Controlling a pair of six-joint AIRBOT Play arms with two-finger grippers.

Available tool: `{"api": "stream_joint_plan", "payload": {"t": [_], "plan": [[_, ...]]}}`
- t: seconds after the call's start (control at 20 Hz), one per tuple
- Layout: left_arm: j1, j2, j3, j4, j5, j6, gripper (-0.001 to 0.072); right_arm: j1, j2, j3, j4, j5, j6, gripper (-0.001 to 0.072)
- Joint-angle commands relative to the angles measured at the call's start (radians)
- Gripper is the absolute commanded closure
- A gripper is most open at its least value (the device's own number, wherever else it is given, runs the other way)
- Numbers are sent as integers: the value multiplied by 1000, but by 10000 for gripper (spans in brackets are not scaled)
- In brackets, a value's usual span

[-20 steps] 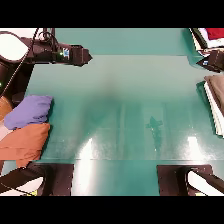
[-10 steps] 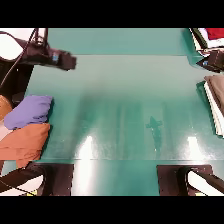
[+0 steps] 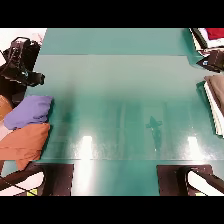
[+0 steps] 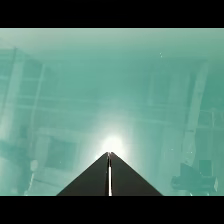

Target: Fold the shirts.

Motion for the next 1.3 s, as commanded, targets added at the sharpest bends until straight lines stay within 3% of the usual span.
{"api": "stream_joint_plan", "payload": {"t": [0.0,0.2,0.4,0.55,1.25], "plan": [[17,-1,-6,36,31,-1,659,1,1,0,0,4,0,696],[17,-1,-6,-49,84,-2,658,2,1,0,0,3,0,696],[17,-5,-7,-72,26,-5,657,2,1,0,0,7,0,696],[17,-14,-7,-71,13,-80,657,2,1,0,0,11,0,696],[17,-14,-7,-95,18,-80,657,2,1,0,0,44,0,696]]}}
